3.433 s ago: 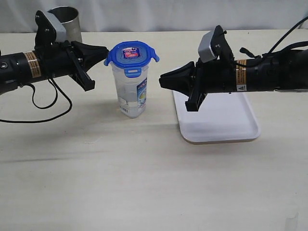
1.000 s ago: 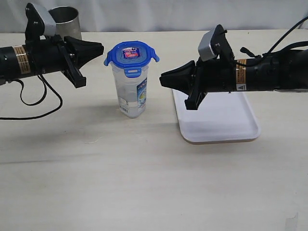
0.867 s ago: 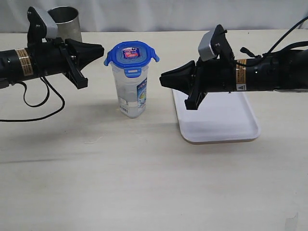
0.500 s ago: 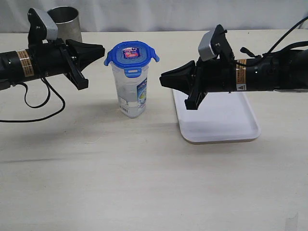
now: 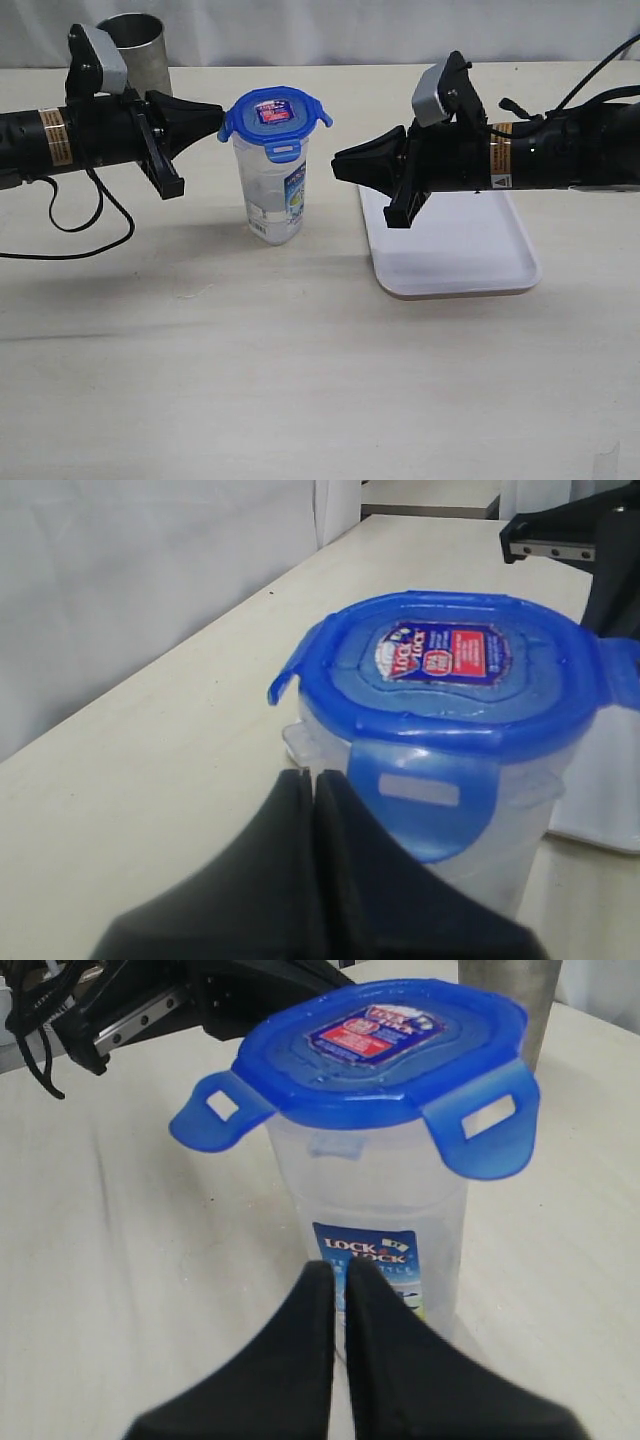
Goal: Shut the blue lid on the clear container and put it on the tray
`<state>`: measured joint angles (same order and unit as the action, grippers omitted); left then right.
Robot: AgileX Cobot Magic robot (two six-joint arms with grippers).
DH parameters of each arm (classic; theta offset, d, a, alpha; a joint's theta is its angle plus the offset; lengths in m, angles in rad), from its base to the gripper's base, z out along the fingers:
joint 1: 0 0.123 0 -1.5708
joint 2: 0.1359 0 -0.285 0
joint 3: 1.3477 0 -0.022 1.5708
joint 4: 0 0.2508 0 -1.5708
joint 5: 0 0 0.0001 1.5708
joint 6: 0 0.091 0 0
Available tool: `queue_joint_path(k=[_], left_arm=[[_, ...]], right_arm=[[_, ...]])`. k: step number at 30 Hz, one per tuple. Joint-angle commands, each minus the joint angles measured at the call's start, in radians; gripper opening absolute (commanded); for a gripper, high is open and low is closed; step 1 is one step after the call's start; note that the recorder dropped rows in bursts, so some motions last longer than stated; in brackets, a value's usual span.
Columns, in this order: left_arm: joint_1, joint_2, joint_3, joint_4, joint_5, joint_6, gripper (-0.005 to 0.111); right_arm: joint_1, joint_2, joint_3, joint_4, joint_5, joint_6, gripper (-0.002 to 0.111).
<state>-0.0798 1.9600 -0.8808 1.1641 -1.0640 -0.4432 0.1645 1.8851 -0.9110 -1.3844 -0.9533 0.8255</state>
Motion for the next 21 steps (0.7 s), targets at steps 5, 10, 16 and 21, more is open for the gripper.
queue_joint_path(k=[5, 10, 16, 21], left_arm=[[-0.002, 0.0, -0.004, 0.014, -0.015, -0.029, 0.0], [-0.002, 0.0, -0.004, 0.031, -0.015, -0.045, 0.0], [-0.002, 0.0, -0.004, 0.057, -0.015, -0.064, 0.0], [-0.002, 0.0, 0.0, 0.059, -0.015, -0.081, 0.0]], right_arm=[[0.001, 0.002, -0.005, 0.004, 0.002, 0.0, 0.004], [0.001, 0.002, -0.005, 0.004, 0.002, 0.0, 0.004], [0.001, 0.002, -0.005, 0.004, 0.002, 0.0, 0.004], [0.001, 0.002, -0.005, 0.004, 0.01, -0.002, 0.004]])
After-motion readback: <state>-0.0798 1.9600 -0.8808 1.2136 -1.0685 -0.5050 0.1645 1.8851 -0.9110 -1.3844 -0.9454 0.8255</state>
